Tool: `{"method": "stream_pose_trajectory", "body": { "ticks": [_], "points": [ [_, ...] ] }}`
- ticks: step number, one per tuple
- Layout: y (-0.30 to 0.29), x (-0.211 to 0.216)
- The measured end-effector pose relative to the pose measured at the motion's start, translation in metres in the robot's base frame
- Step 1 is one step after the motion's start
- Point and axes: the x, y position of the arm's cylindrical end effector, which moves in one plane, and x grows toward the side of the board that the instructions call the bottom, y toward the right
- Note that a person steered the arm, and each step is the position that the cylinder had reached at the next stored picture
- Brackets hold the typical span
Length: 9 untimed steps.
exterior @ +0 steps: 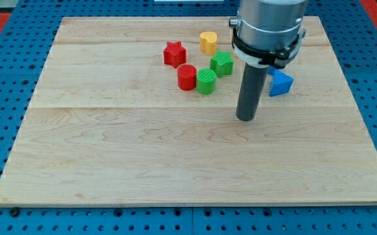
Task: Move the blue triangle towards the bottom of the board
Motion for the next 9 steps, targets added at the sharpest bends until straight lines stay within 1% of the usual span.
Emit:
{"method": "stream_pose_trajectory", "body": {
  "ticks": [1,3,4,5,6,7,8,9],
  "points": [
    [0.0,-0.058],
    [0.001,-0.064],
    [0.006,-0.019],
    [0.076,0.023],
    [0.114,-0.014],
    [0.114,-0.072],
    [0.082,-0.082],
    [0.076,-0.08]
  ]
}}
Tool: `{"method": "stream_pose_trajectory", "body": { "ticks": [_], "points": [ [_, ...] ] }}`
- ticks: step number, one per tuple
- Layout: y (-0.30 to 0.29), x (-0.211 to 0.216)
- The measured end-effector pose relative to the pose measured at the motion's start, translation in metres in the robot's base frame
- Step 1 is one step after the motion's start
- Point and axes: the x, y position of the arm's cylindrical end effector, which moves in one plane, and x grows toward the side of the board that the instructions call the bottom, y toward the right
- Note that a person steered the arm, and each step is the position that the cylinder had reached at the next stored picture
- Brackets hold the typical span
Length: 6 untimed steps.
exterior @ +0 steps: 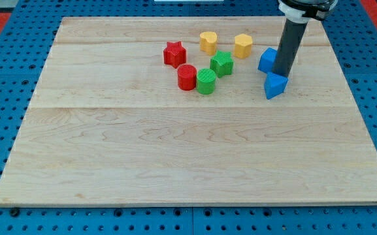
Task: Move the blue triangle towards the bottom of the board
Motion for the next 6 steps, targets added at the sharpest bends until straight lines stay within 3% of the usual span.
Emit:
{"method": "stream_pose_trajectory", "body": {
  "ticks": [1,3,4,6],
  "points": [
    [-0.018,-0.015],
    [-0.031,0.031],
    [-0.022,0.01],
    [0.001,0.083]
  ]
}}
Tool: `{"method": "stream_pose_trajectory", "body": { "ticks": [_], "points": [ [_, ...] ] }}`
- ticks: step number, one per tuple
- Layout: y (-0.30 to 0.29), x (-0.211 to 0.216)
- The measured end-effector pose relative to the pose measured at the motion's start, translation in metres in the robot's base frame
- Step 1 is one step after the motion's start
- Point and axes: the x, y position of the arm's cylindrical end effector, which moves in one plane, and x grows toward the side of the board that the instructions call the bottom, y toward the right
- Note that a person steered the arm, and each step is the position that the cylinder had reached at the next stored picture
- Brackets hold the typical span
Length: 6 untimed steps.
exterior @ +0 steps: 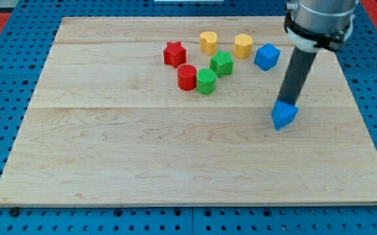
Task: Move the blue triangle towards the bottom of the board
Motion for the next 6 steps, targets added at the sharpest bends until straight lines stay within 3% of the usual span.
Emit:
{"method": "stream_pose_trajectory", "body": {
  "ticks": [1,2,4,6],
  "points": [
    [0.003,0.051],
    [0.0,0.033],
    [-0.013,0.053],
    [-0.007,0.041]
  ]
}}
